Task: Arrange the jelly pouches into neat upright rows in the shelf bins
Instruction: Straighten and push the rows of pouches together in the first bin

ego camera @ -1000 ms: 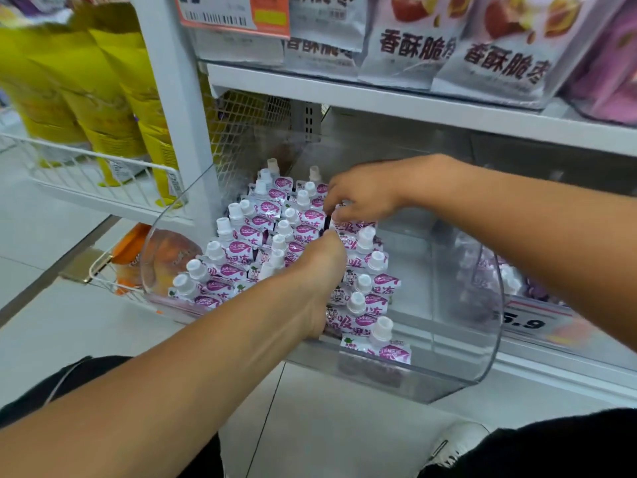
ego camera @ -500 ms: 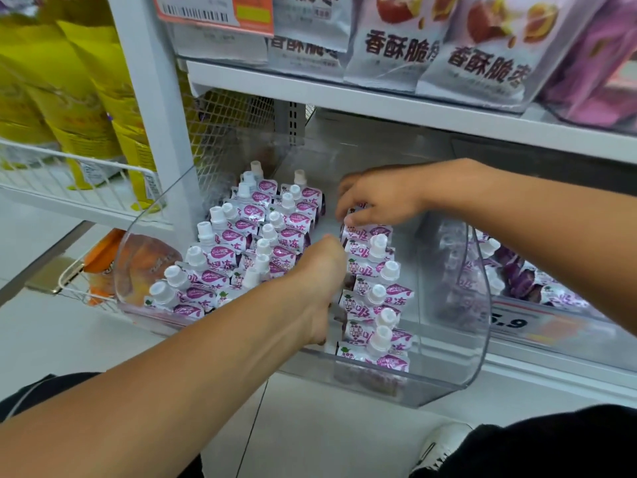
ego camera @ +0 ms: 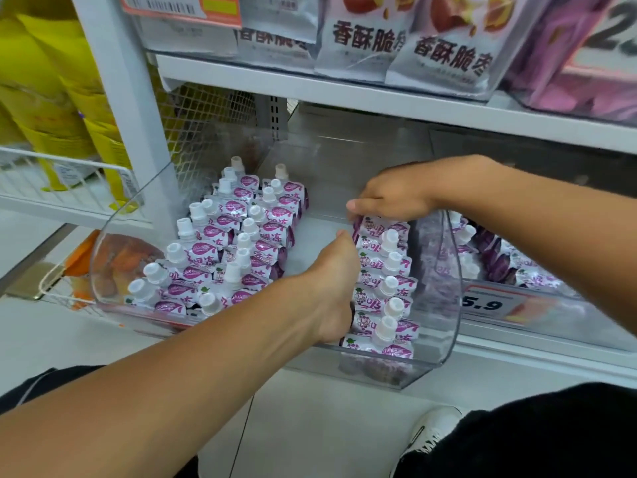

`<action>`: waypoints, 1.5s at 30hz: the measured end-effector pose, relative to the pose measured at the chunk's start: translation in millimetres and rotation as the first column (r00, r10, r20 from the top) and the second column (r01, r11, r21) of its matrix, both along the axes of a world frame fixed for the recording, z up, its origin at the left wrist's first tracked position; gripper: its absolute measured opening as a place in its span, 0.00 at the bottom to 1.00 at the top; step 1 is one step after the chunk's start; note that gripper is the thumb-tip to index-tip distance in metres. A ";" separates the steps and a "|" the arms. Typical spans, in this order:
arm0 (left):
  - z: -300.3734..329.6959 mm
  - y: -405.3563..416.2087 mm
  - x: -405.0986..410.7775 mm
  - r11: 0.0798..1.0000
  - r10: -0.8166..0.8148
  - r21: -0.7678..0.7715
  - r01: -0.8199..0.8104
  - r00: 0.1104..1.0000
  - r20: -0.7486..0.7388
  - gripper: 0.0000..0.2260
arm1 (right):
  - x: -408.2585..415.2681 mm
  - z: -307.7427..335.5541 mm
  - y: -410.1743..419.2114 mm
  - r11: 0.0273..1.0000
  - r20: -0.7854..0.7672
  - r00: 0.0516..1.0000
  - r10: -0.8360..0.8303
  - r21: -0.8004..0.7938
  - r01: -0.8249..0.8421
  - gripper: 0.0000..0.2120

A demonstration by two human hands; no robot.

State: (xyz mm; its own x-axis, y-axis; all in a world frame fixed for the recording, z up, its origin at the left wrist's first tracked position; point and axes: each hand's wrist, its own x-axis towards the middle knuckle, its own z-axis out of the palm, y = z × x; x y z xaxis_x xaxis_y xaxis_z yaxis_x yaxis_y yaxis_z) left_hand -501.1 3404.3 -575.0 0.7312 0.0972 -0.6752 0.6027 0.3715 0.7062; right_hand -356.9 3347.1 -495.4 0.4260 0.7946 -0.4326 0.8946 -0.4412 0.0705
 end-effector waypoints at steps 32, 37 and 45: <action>25.1 0.0 -1.5 0.972 -0.193 0.155 0.179 0.978 0.080 0.29 | -24.8 -20.3 -52.1 0.475 -0.336 0.898 -0.285 0.764 0.437 0.21; 30.6 -25.6 -6.9 0.978 -0.169 0.144 0.151 0.978 0.124 0.24 | -25.3 -20.1 -49.7 0.508 -0.304 0.892 -0.335 0.739 0.443 0.16; 41.3 -5.6 -21.3 0.975 -0.221 0.021 0.221 0.975 0.031 0.31 | -22.9 -17.2 -50.4 0.521 -0.296 0.880 -0.371 0.718 0.461 0.15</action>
